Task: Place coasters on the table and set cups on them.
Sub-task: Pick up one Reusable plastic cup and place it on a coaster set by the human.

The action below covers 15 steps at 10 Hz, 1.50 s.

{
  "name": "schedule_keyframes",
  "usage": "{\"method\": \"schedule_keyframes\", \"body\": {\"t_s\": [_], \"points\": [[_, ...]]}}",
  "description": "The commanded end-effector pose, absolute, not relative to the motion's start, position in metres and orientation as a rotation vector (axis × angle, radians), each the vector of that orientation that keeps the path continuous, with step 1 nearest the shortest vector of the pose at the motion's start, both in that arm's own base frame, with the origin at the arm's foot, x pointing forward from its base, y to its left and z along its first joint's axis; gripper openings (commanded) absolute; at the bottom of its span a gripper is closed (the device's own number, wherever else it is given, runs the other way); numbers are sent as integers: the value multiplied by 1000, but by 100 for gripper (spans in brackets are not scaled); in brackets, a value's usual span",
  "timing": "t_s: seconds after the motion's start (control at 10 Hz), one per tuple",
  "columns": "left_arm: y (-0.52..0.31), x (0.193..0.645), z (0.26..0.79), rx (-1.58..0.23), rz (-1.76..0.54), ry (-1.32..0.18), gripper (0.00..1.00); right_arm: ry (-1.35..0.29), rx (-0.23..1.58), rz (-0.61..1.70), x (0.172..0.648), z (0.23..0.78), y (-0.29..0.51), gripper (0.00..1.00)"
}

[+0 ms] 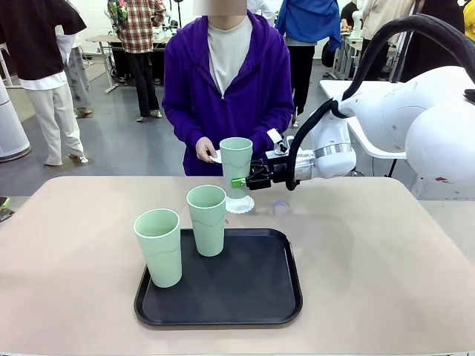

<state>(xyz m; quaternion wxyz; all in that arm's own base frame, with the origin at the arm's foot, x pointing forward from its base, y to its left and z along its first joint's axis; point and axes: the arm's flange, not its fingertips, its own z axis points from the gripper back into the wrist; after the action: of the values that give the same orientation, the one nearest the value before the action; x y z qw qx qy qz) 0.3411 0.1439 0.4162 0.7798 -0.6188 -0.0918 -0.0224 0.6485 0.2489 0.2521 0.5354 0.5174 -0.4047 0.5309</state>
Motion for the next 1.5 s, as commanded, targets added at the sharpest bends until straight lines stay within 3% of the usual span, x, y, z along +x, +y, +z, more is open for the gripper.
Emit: {"method": "schedule_keyframes", "body": {"t_s": [0.0,1.4], "points": [[145,340,418,-1349,-58,-210,100,-953,1220,1308,661,243,253,82],[145,340,418,-1349,-58,-210,100,-926,1289,1305,652,221,245,82]]}}
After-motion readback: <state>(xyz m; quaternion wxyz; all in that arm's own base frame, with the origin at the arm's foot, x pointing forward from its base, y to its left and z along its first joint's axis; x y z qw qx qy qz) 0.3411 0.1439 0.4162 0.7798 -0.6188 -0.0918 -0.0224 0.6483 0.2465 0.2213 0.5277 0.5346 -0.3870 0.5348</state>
